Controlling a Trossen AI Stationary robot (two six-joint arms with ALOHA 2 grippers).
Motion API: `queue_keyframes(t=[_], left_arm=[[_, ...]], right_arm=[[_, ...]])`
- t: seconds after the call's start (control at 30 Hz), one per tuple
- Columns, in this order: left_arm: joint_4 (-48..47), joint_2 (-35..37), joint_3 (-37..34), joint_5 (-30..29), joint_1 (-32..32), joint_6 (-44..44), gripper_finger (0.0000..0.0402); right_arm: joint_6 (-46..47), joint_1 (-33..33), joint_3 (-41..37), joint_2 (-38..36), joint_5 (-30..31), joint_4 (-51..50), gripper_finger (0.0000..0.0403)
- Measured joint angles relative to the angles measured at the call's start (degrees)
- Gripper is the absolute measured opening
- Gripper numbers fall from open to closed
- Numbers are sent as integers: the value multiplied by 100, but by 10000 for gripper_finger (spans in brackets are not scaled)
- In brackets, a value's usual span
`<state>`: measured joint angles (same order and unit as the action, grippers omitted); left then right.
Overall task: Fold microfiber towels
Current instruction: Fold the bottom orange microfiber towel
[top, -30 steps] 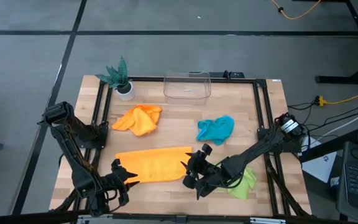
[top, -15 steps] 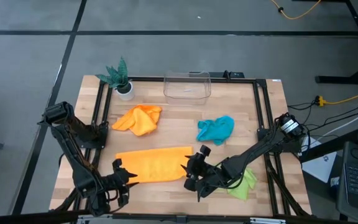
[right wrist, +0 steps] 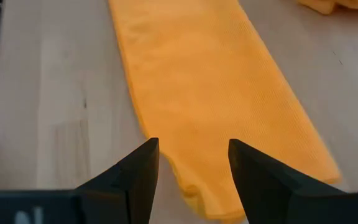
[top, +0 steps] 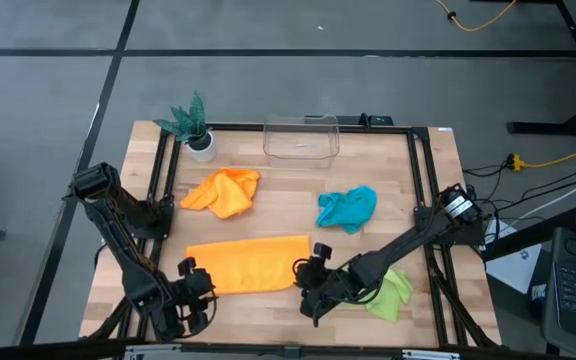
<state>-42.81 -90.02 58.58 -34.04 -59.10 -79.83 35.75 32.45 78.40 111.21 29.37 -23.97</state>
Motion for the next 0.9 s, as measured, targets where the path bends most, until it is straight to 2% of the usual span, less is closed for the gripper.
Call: queue_keyframes(t=[0.17,0.33,0.57,0.7,0.9], left_arm=[[-373,0,-1,107,25,-472,128],[-924,0,-2,740,23,-1075,128],[-1012,0,-2,693,68,-1295,128],[-1035,0,-2,655,91,-1307,139],[-1228,0,-2,682,86,-1306,181]], right_arm=[[-31,-4,-3,-3,148,31,196],[25,-20,-3,-5,162,14,196],[144,-41,-2,-7,202,20,198],[149,-75,-1,-7,113,18,221],[152,-107,-1,-7,99,18,273]])
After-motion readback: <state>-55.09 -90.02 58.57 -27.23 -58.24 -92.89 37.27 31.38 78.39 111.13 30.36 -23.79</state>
